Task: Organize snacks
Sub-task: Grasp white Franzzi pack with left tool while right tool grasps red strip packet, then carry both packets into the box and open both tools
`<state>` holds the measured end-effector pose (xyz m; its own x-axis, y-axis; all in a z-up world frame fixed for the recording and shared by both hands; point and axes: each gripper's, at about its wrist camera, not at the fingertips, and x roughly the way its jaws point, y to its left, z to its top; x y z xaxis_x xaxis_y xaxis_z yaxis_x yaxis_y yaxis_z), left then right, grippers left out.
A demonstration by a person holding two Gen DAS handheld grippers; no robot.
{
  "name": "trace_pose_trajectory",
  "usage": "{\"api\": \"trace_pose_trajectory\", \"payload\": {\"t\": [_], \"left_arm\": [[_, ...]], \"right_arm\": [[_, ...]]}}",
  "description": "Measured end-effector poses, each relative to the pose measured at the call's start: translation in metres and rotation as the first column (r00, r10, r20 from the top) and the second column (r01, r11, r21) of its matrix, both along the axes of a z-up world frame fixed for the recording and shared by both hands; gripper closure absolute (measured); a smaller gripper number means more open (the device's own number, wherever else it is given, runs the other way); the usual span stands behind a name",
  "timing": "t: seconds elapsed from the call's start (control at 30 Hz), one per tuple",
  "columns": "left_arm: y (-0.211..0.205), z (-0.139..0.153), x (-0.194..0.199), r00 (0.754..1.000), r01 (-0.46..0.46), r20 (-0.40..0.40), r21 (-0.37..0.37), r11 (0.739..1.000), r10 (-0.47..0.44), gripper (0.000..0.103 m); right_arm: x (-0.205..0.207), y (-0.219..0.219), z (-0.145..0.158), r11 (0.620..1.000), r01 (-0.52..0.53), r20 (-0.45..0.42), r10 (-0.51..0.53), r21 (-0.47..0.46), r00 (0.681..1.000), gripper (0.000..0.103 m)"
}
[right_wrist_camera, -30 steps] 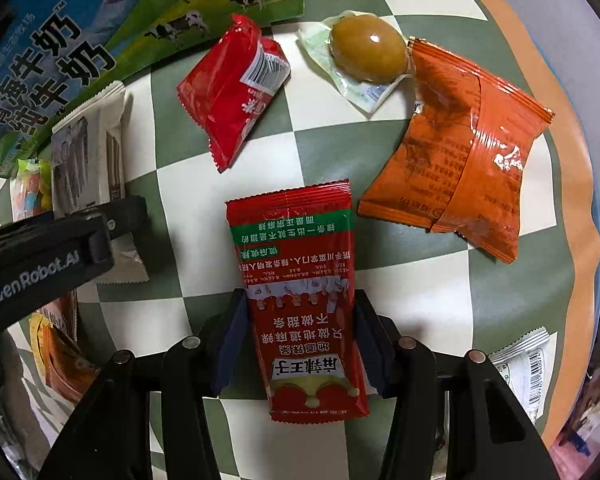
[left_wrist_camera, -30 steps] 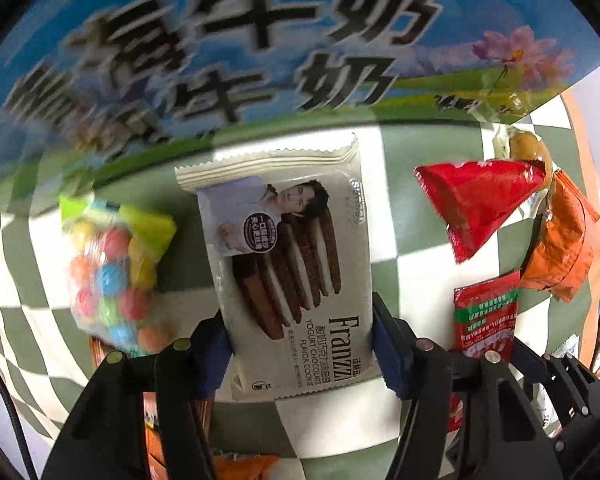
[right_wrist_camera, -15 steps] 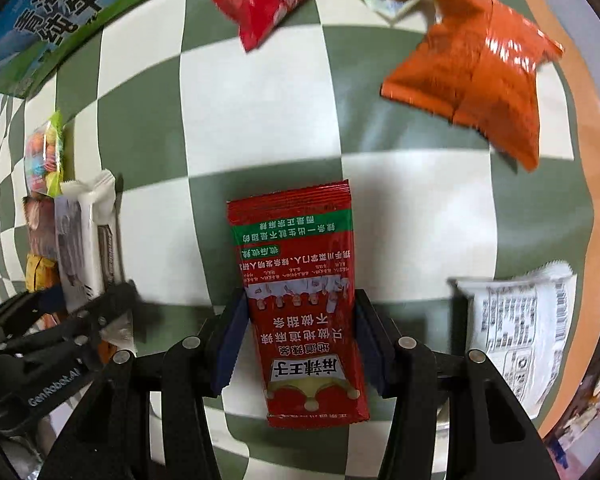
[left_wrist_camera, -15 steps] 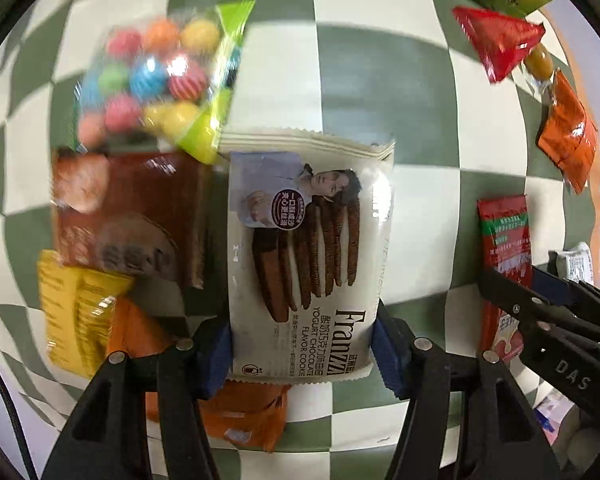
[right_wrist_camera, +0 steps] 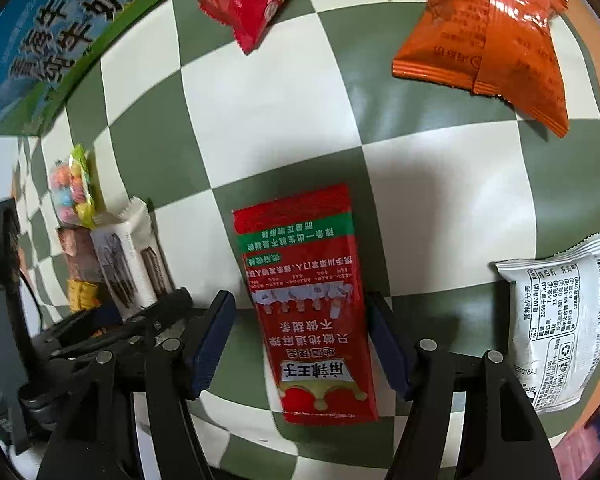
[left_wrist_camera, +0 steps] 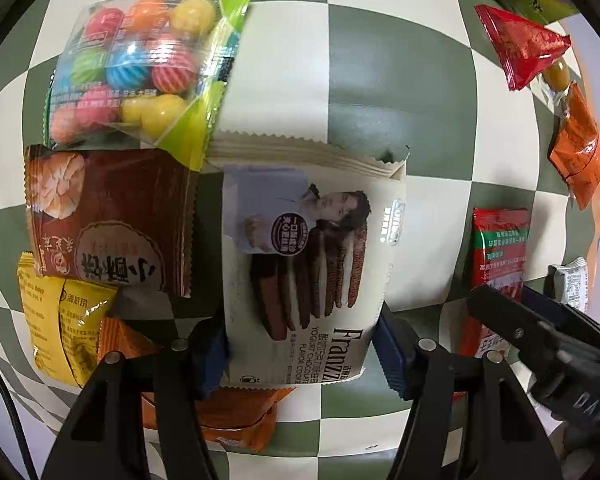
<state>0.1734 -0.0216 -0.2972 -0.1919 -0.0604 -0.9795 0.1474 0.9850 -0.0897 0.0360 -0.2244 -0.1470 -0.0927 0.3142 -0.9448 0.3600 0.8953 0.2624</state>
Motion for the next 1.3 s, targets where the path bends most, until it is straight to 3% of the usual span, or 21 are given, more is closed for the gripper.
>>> {"api": "trace_pose_trajectory", "payload": {"t": [0.07, 0.17, 0.3, 0.5, 0.6, 0.73, 0.87, 1.03, 1.2, 1.3], "left_arm": [[-0.002, 0.001, 0.0, 1.0, -0.013, 0.012, 0.023, 1.0, 0.013, 0.044], [-0.016, -0.001, -0.012, 0.999, -0.051, 0.007, 0.038, 0.998, 0.05, 0.045], [-0.022, -0.005, -0.019, 0.986, -0.138, -0.102, -0.03, 0.99, 0.134, 0.045], [-0.041, -0.012, -0.019, 0.997, -0.014, -0.072, 0.01, 1.0, 0.014, 0.044], [-0.054, -0.01, -0.024, 0.999, 0.042, -0.014, 0.058, 0.997, -0.041, 0.046], [-0.061, -0.002, -0.032, 0.998, 0.045, 0.041, 0.073, 0.996, -0.048, 0.047], [-0.049, 0.023, -0.042, 0.997, 0.032, 0.066, 0.054, 0.998, -0.036, 0.047], [-0.041, 0.063, -0.045, 0.995, -0.002, 0.098, -0.02, 1.0, 0.004, 0.047], [-0.038, 0.124, -0.035, 0.987, -0.025, 0.157, -0.126, 0.992, 0.044, 0.047], [-0.037, 0.163, -0.008, 0.975, -0.033, 0.207, -0.196, 0.98, 0.075, 0.047]], "right_arm": [[-0.008, 0.017, 0.01, 0.997, -0.059, 0.004, 0.059, -0.054, 0.998, 0.035], [-0.012, 0.036, 0.02, 0.983, -0.121, 0.008, 0.123, -0.139, 0.992, 0.049], [-0.013, 0.019, 0.027, 0.992, -0.014, 0.014, 0.016, -0.123, 1.0, 0.052], [-0.004, 0.0, 0.022, 0.998, -0.01, -0.028, 0.008, -0.068, 1.0, 0.042], [-0.004, 0.004, 0.007, 0.993, -0.066, -0.038, 0.063, -0.098, 0.997, 0.042], [-0.022, 0.028, 0.005, 0.982, -0.1, -0.024, 0.098, -0.162, 0.995, 0.048], [-0.035, 0.047, 0.011, 0.978, -0.094, 0.011, 0.098, -0.186, 0.995, 0.055], [-0.043, 0.036, 0.036, 0.987, -0.064, 0.06, 0.073, -0.145, 0.995, 0.056], [-0.039, 0.026, 0.091, 0.997, -0.049, 0.157, 0.058, -0.055, 0.986, 0.057], [-0.022, 0.024, 0.135, 0.998, -0.055, 0.24, 0.058, -0.019, 0.969, 0.057]]}}
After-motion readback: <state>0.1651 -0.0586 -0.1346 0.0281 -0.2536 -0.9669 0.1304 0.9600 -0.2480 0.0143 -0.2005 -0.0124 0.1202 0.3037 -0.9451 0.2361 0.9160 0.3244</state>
